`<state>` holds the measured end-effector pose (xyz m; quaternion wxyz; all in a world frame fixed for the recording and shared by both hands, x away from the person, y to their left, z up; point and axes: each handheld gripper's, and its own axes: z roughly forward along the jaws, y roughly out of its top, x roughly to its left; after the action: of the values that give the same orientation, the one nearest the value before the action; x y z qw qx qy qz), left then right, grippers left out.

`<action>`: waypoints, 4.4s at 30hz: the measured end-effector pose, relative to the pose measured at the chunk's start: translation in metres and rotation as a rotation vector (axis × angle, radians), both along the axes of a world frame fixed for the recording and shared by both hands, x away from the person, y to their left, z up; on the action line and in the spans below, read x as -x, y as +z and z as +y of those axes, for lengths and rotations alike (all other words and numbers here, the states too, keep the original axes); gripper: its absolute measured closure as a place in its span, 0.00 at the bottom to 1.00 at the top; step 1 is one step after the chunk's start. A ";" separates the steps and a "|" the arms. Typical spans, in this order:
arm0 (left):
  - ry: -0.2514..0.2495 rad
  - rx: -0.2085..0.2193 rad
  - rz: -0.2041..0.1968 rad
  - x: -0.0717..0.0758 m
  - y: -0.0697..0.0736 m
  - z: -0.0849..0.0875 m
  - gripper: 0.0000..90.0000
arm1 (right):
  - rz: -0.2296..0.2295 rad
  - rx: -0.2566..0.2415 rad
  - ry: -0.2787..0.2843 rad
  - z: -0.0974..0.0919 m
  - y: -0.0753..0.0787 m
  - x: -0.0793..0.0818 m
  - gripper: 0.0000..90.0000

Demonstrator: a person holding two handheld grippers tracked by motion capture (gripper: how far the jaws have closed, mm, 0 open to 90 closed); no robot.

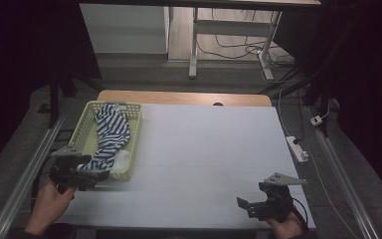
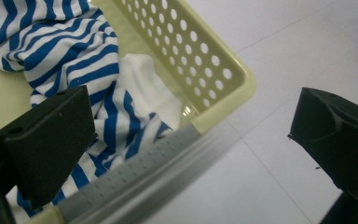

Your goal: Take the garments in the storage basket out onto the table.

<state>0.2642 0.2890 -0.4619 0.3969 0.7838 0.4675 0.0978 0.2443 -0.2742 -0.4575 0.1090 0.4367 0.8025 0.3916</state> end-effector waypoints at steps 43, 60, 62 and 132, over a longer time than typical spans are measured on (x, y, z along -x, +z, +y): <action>0.102 -0.210 0.126 -0.146 -0.020 0.001 0.00 | 0.020 0.004 0.010 0.001 -0.001 -0.002 0.00; 0.117 -0.292 0.358 -0.183 -0.061 -0.002 0.01 | 0.029 0.004 0.015 0.001 -0.001 -0.002 0.00; 0.120 -0.300 0.367 -0.184 -0.063 -0.003 0.01 | 0.026 0.010 0.017 0.001 -0.001 -0.002 0.00; 0.110 -0.072 0.016 -0.125 0.092 -0.001 0.82 | -0.001 0.044 0.020 0.004 0.000 0.001 0.00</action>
<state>0.3891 0.2881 -0.3703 0.3589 0.7715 0.5090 0.1300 0.2435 -0.2701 -0.4578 0.1153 0.4261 0.8152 0.3750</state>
